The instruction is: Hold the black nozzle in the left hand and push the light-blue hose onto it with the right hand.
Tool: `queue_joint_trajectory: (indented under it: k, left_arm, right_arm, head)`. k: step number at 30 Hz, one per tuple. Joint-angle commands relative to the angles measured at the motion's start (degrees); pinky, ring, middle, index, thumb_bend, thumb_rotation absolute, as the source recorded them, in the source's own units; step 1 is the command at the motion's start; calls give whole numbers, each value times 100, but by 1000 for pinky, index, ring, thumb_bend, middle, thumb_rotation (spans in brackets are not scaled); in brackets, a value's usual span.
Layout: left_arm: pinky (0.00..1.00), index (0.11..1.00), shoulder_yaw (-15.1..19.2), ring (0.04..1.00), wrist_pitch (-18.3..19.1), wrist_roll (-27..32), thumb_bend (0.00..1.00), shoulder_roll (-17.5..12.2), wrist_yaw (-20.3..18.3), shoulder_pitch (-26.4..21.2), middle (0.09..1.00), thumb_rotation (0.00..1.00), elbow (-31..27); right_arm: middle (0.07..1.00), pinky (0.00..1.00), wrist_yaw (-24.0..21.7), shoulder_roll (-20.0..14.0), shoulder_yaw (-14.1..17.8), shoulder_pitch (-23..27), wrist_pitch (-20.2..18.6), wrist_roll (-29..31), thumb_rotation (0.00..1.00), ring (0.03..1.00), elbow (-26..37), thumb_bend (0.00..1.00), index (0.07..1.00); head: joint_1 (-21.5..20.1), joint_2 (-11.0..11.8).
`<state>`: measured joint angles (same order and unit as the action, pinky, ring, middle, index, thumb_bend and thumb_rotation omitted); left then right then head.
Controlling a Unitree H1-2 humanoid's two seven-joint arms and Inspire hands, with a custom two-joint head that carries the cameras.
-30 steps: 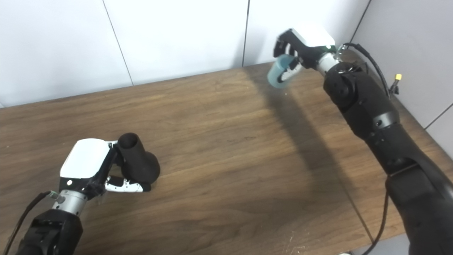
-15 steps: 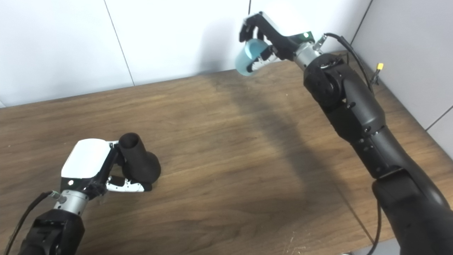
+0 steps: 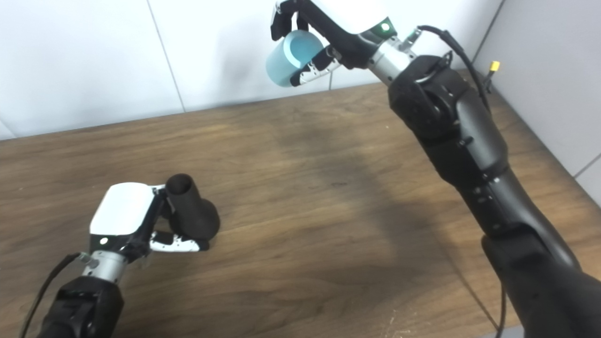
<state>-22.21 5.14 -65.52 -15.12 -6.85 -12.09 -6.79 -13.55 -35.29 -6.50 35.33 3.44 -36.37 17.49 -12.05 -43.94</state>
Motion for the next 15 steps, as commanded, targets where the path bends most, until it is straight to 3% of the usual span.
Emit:
queue_joint_trajectory:
  k: [1, 9, 15]
  left_arm:
    - [399, 491, -110, 463, 47, -135, 525, 103, 2, -28, 419, 0, 9]
    - [449, 491, -274, 494, 187, -257, 526, 254, -56, -90, 441, 0, 57]
    - [469, 485, -374, 509, 271, -276, 525, 301, -73, -137, 482, 0, 84]
  right_arm:
    - [508, 329, -96, -77, 153, 349, 58, 225, 0, 400, 330, 498, 508]
    - [510, 335, -701, -47, 203, 397, -1, 873, 0, 400, 754, 499, 505]
    - [530, 280, -972, 8, 163, 396, 43, 1204, 0, 390, 840, 491, 509]
  head:
    - [110, -12]
    - [626, -40]
    - [725, -57]
